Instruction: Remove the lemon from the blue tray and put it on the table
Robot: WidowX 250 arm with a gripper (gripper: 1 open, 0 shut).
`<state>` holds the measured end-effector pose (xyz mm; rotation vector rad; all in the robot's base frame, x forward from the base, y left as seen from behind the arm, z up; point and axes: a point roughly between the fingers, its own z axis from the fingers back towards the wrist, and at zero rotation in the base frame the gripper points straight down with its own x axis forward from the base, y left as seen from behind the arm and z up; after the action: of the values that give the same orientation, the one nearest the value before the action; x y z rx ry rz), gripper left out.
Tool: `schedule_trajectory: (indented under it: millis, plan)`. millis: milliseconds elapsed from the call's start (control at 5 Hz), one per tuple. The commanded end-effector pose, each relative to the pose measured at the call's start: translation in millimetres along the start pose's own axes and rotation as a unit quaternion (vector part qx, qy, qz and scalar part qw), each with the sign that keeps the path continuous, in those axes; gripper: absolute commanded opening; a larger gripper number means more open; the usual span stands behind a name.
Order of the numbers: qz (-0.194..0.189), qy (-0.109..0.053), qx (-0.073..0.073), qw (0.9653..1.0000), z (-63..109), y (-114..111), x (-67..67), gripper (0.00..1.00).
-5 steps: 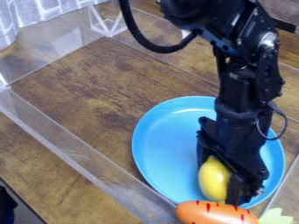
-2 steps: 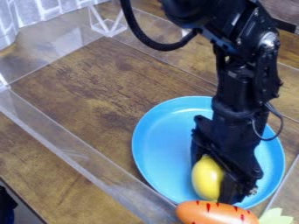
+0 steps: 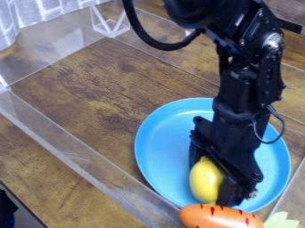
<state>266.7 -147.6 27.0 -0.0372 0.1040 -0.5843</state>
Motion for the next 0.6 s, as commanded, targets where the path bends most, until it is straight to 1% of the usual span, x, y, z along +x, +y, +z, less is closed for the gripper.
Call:
schedule_trajectory:
  millis: [0,400]
  plan:
    - [-0.004,-0.027,0.008,0.9996,19.9,1.8,4.1,0.0]
    - [-0.007,-0.026,0.014,0.9995,24.9,4.5,1.5,0.0]
